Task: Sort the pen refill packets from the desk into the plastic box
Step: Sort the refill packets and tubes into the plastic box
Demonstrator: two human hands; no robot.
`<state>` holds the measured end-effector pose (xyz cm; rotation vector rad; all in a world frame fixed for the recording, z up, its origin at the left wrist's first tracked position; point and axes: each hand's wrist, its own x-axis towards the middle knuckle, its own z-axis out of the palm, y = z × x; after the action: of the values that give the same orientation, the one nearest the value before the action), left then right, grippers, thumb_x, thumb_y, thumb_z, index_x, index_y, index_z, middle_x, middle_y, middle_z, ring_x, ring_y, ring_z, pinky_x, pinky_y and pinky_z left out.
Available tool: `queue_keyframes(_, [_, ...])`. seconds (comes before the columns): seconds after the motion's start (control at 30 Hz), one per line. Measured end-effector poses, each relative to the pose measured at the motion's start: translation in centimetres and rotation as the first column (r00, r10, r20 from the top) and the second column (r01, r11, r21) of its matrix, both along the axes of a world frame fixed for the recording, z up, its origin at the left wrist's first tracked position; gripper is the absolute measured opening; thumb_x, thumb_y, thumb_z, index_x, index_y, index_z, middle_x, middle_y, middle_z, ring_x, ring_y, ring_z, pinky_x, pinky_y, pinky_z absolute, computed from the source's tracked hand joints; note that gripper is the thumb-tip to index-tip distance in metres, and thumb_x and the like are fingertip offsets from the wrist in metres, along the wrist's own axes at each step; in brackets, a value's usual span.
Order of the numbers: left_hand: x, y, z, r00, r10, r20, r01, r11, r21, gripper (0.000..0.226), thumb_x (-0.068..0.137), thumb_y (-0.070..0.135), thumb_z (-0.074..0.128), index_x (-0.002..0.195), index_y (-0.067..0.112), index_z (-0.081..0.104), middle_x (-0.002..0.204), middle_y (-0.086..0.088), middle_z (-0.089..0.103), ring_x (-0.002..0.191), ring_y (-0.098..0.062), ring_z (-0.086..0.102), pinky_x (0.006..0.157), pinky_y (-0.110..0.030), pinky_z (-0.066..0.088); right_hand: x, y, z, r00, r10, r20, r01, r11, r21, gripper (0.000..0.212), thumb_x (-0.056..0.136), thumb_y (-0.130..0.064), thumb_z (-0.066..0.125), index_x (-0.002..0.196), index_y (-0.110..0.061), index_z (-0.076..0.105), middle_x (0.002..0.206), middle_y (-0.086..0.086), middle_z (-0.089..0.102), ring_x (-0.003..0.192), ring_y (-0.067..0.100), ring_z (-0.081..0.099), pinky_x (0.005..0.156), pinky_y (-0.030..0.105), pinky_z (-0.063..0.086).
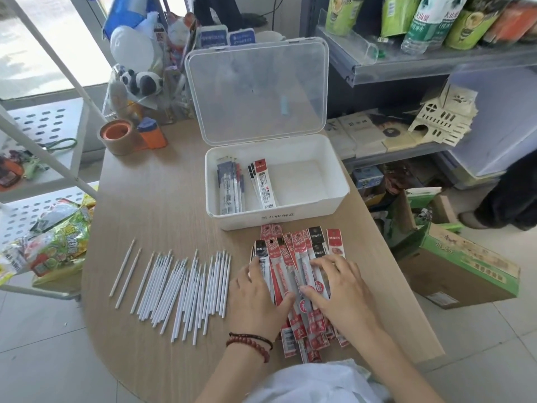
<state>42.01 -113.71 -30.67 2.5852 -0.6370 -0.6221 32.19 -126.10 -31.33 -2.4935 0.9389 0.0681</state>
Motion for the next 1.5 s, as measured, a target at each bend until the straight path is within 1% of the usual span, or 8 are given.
queue_keyframes(0.23, [0.0, -0.9, -0.1, 0.990, 0.079, -0.118, -0.095, 0.986, -0.138, 0.109, 0.065, 0.050, 0.078, 0.147, 0.014, 0.015, 0.148, 0.002, 0.032, 0.135, -0.012, 0.031, 0.111, -0.024, 0.026, -0.1, 0.0, 0.0, 1.000, -0.005, -0.009, 0.005, 1.000, 0.010, 0.055, 0.087, -0.057, 0.055, 0.136, -0.040, 0.040, 0.139, -0.019, 0.036, 0.125, 0.002, 0.030, 0.099, 0.019, 0.034])
queue_keyframes(0.53, [1.0, -0.2, -0.6, 0.880, 0.244, -0.408, -0.326, 0.934, -0.144, 0.048, 0.076, 0.020, 0.075, 0.115, 0.020, 0.048, 0.091, 0.013, 0.060, 0.072, 0.004, 0.060, 0.052, -0.008, 0.046, -0.1, -0.1, 0.6, 1.000, -0.016, -0.004, 0.016, 0.999, 0.047, 0.054, 0.086, -0.058, 0.058, 0.134, -0.039, 0.043, 0.136, -0.019, 0.039, 0.123, 0.002, 0.034, 0.100, 0.021, 0.037])
queue_keyframes(0.7, [2.1, 1.5, 0.5, 0.859, 0.240, -0.451, -0.343, 0.925, -0.162, 0.055, 0.077, 0.025, 0.073, 0.126, 0.016, 0.050, 0.112, 0.001, 0.065, 0.094, -0.009, 0.064, 0.075, -0.023, 0.055, 0.2, 0.0, 1.3, 1.000, 0.010, -0.002, -0.010, 1.000, -0.007, 0.052, 0.086, -0.058, 0.057, 0.132, -0.039, 0.046, 0.135, -0.019, 0.043, 0.124, 0.003, 0.036, 0.102, 0.023, 0.032])
queue_keyframes(0.77, [2.4, 2.1, 1.3, 0.859, 0.220, -0.463, -0.347, 0.914, -0.210, 0.048, 0.079, 0.020, 0.072, 0.122, 0.018, 0.051, 0.107, 0.006, 0.065, 0.087, -0.002, 0.063, 0.068, -0.013, 0.050, 0.7, 0.3, 1.9, 0.997, 0.033, 0.066, -0.033, 0.999, -0.001, 0.049, 0.086, -0.059, 0.056, 0.130, -0.040, 0.048, 0.131, -0.022, 0.044, 0.123, -0.001, 0.035, 0.101, 0.018, 0.027])
queue_keyframes(0.87, [2.6, 2.9, 2.5, 0.830, 0.179, -0.528, -0.376, 0.879, -0.293, 0.032, 0.081, 0.016, 0.071, 0.108, 0.023, 0.056, 0.094, 0.011, 0.067, 0.071, 0.005, 0.064, 0.050, -0.007, 0.046, 1.8, 1.3, 3.2, 0.982, 0.044, 0.182, -0.076, 0.982, 0.175, 0.043, 0.087, -0.057, 0.055, 0.126, -0.040, 0.051, 0.123, -0.029, 0.044, 0.115, -0.011, 0.038, 0.099, 0.010, 0.025])
queue_keyframes(1.03, [2.3, 2.8, 4.5, 0.808, 0.140, -0.572, -0.433, 0.799, -0.416, 0.027, 0.079, 0.014, 0.073, 0.102, 0.024, 0.062, 0.092, 0.005, 0.073, 0.079, -0.006, 0.071, 0.064, -0.021, 0.055, 3.5, 2.4, 4.5, 0.955, -0.068, 0.288, -0.084, 0.871, 0.484, 0.030, 0.086, -0.047, 0.065, 0.113, -0.033, 0.063, 0.099, -0.021, 0.067, 0.088, -0.013, 0.060, 0.070, 0.001, 0.045])
queue_keyframes(1.3, [3.7, 1.9, 5.7, 0.854, 0.196, -0.482, -0.460, 0.717, -0.524, 0.028, 0.072, 0.014, 0.078, 0.092, 0.026, 0.063, 0.084, 0.007, 0.072, 0.075, -0.006, 0.070, 0.066, -0.023, 0.055, 4.4, 2.0, 5.4, 0.930, -0.271, 0.246, -0.026, 0.622, 0.783, 0.013, 0.090, -0.028, 0.067, 0.099, -0.019, 0.066, 0.088, -0.005, 0.074, 0.077, 0.008, 0.071, 0.070, 0.035, 0.062])
queue_keyframes(1.5, [3.7, 1.3, 5.6, 0.868, 0.243, -0.434, -0.466, 0.704, -0.536, 0.029, 0.069, 0.018, 0.081, 0.092, 0.023, 0.064, 0.082, 0.007, 0.072, 0.071, -0.004, 0.070, 0.064, -0.023, 0.055, 4.8, 2.6, 4.9, 0.895, -0.374, 0.245, 0.009, 0.563, 0.826, 0.016, 0.095, -0.032, 0.056, 0.102, -0.018, 0.059, 0.093, 0.001, 0.074, 0.081, 0.019, 0.072, 0.065, 0.034, 0.061])
